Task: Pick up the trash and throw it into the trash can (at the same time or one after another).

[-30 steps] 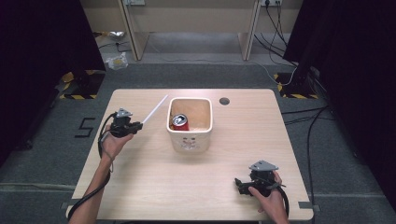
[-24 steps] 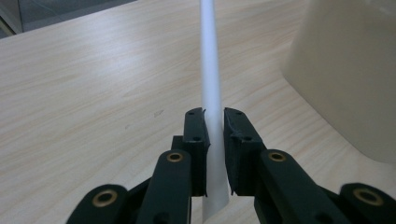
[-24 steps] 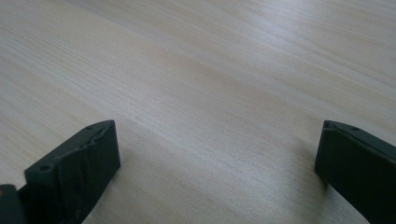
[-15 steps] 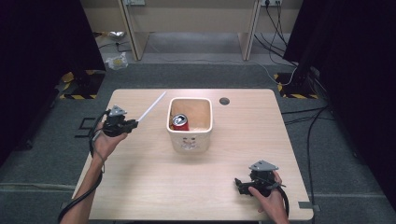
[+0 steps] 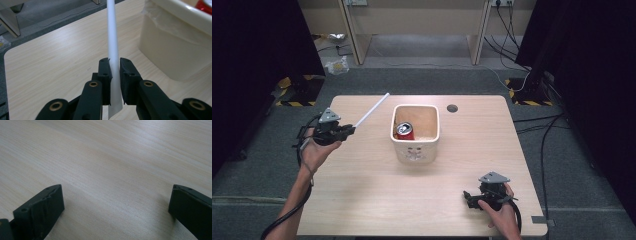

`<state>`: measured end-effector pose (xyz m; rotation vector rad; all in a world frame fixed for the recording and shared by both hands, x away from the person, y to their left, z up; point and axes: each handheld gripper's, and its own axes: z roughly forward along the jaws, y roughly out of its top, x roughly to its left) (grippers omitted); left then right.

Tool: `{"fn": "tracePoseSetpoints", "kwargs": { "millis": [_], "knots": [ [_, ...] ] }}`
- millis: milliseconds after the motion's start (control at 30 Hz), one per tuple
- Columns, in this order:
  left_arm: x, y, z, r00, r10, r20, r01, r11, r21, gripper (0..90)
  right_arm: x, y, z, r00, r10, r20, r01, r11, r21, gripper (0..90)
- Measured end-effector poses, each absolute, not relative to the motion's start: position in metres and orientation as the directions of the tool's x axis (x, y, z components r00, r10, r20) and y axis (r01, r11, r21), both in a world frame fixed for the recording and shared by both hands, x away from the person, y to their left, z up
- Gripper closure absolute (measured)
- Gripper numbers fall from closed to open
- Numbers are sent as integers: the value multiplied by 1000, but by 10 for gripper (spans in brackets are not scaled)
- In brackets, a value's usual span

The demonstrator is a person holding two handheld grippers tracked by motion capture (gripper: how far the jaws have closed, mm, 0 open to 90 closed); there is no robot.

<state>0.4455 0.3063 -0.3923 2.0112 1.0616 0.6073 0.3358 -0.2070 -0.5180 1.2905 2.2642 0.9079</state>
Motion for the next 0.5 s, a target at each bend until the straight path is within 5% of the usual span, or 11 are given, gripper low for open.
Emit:
{"fn": "tracePoseSetpoints", "kwargs": {
  "millis": [500],
  "knots": [
    [421,291,-364,620,781,76,415,-409,812,794,336,-207,-518,-507,862,-10,616,371,695,2]
  ]
}}
